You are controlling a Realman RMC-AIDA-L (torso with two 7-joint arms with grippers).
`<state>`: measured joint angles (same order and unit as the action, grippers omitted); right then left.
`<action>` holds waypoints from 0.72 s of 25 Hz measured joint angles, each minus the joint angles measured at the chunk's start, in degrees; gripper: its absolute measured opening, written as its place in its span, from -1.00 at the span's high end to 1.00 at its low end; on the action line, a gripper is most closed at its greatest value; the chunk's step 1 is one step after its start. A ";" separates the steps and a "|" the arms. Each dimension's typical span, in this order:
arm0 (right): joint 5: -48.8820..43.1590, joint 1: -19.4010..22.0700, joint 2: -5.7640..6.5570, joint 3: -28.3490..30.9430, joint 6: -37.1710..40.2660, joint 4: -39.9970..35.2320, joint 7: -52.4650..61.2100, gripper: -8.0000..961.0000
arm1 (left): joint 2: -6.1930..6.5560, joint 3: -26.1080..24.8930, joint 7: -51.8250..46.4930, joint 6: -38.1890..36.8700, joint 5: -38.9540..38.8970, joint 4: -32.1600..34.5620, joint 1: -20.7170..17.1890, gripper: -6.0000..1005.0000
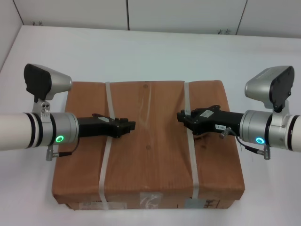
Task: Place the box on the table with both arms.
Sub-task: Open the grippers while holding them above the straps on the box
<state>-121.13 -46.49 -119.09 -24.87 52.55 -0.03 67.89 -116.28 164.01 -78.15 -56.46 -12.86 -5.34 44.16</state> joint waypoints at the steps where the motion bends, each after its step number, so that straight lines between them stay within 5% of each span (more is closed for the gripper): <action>1: 0.00 0.02 0.00 0.00 0.00 0.00 0.01 0.82 | 0.00 0.00 -0.02 -0.03 0.00 0.00 0.00 0.64; 7: 0.00 0.93 0.00 0.00 0.08 -0.60 1.74 0.74 | 0.00 -0.34 -0.24 -0.27 -0.01 -0.02 -0.11 0.36; 13: 0.06 1.69 0.07 0.01 0.67 -1.03 1.79 0.39 | 0.00 -0.29 1.51 -0.62 -0.06 -0.03 -0.35 -0.01; 18: 0.12 1.88 0.10 0.01 0.67 -1.04 1.87 -0.08 | -0.01 -0.46 2.04 -1.34 -0.08 -0.02 -0.37 -0.29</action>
<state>-121.01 -44.61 -119.00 -24.86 53.22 -1.07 69.76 -116.28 163.55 -76.12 -57.80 -12.94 -5.36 43.78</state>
